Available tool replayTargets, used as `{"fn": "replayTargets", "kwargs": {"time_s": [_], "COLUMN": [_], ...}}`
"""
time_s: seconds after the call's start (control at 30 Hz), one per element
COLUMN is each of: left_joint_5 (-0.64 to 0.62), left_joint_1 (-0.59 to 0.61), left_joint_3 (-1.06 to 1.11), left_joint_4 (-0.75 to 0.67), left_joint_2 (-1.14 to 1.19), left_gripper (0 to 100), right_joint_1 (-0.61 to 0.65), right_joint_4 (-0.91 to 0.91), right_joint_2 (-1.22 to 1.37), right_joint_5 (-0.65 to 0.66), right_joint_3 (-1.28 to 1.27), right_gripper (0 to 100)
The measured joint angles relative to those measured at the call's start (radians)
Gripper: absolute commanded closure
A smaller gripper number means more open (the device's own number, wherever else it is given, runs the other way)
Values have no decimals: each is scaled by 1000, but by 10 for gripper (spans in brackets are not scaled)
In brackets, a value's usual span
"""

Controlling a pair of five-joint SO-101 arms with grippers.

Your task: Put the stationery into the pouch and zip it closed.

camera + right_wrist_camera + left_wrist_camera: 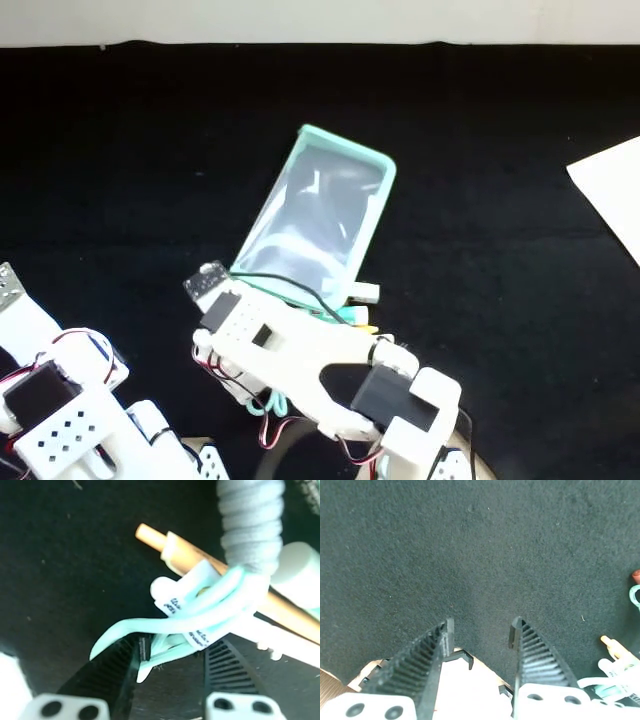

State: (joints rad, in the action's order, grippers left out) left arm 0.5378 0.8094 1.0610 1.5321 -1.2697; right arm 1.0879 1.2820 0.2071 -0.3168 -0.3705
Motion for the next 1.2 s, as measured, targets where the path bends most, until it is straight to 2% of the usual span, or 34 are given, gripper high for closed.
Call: {"fn": "replayTargets", "kwargs": {"time_s": [0.27, 0.4, 0.73, 0.93, 1.07, 1.2], "left_joint_5": [0, 0, 0, 0, -12, -92], "left_joint_1": [0, 0, 0, -3, -118, -324], "left_joint_3": [0, 0, 0, 0, -54, -210], "left_joint_4": [0, 0, 0, 0, 18, 89], "left_joint_2": [0, 0, 0, 0, 2, 0], "left_gripper": [804, 804, 801, 802, 801, 801], "right_joint_1": [-11, -9, -23, -120, -186, -190], "right_joint_4": [-2, 60, 321, 431, 442, 442], "right_joint_2": [0, -26, -420, -609, -669, -683], "right_joint_5": [37, 38, 176, 206, 207, 207], "right_joint_3": [0, 66, 526, 778, 870, 891], "right_gripper": [993, 993, 993, 993, 993, 993]}}
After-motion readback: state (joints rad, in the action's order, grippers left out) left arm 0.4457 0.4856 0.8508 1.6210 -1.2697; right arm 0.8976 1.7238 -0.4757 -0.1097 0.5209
